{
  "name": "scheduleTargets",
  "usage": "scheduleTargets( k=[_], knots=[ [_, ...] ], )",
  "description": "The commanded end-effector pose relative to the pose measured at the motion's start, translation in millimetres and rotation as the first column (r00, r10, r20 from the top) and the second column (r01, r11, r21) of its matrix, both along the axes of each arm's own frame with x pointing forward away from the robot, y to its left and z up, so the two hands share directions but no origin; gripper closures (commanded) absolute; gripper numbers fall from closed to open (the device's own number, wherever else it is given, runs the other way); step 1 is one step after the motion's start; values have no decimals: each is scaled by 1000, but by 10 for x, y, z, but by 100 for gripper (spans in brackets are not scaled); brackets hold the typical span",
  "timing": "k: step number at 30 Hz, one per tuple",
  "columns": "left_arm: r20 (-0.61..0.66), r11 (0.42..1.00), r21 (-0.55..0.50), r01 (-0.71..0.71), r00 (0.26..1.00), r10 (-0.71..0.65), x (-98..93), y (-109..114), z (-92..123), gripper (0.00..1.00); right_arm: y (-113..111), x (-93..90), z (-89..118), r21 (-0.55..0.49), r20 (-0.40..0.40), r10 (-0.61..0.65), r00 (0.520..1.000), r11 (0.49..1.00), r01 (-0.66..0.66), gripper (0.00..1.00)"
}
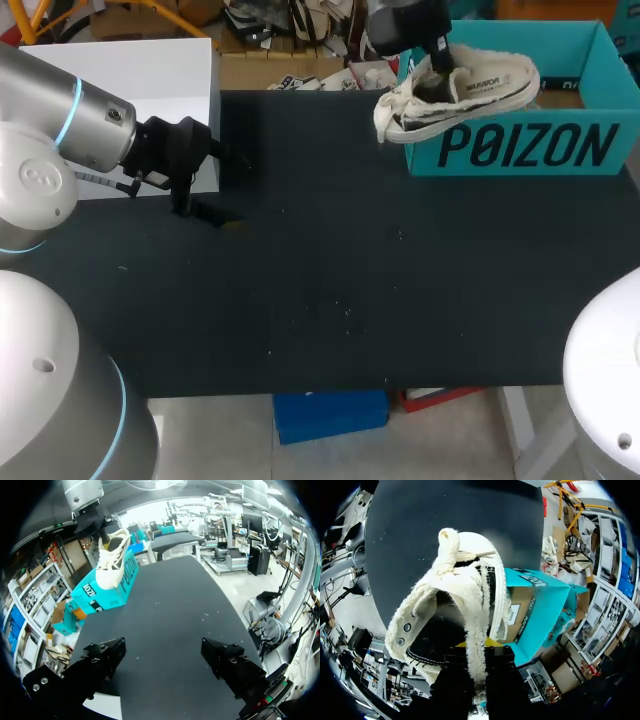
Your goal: Take the shoe out of the shoebox, open the shoe tongue, remove and reinsert the insole, then place the shoe into the shoebox
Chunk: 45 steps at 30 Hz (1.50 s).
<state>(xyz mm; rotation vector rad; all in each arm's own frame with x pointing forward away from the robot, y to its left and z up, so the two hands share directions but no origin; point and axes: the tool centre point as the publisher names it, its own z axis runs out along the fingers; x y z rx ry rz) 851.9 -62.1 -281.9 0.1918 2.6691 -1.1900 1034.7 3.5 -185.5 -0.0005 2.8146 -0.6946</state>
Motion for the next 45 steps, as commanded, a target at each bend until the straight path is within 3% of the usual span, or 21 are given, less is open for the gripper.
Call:
scheduleTargets(
  k=[1, 12, 14, 27, 29, 34, 37, 45],
  knots=[
    [0, 1000, 4, -2, 1000, 2, -6, -1, 4, 0, -173, 126, 77, 59, 18, 2, 1000, 998, -3, 100],
    [0, 1000, 4, -2, 1000, 2, -6, -1, 4, 0, -614, 616, 215, 246, 97, 13, 995, 969, -36, 100],
    [0, 1000, 4, -2, 1000, 2, -6, -1, 4, 0, -666, 705, 241, 177, 87, 78, 993, 980, -93, 100],
    [0, 1000, 4, -2, 1000, 2, -6, -1, 4, 0, -666, 705, 241, 177, 87, 78, 993, 980, -93, 100],
    [0, 1000, 4, -2, 1000, 2, -6, -1, 4, 0, -689, 755, 212, 266, 86, 34, 996, 962, -56, 100],
    [0, 1000, 4, -2, 1000, 2, -6, -1, 4, 0, -808, 956, 205, 437, 23, -4, 1000, 900, -7, 100],
    [0, 1000, 4, -2, 1000, 2, -6, -1, 4, 0, -928, 1072, 234, 485, -16, -7, 1000, 874, 14, 100],
    [0, 1000, 4, -2, 1000, 2, -6, -1, 4, 0, -1120, 1406, 246, 458, -92, 61, 994, 889, -12, 100]
  ],
)
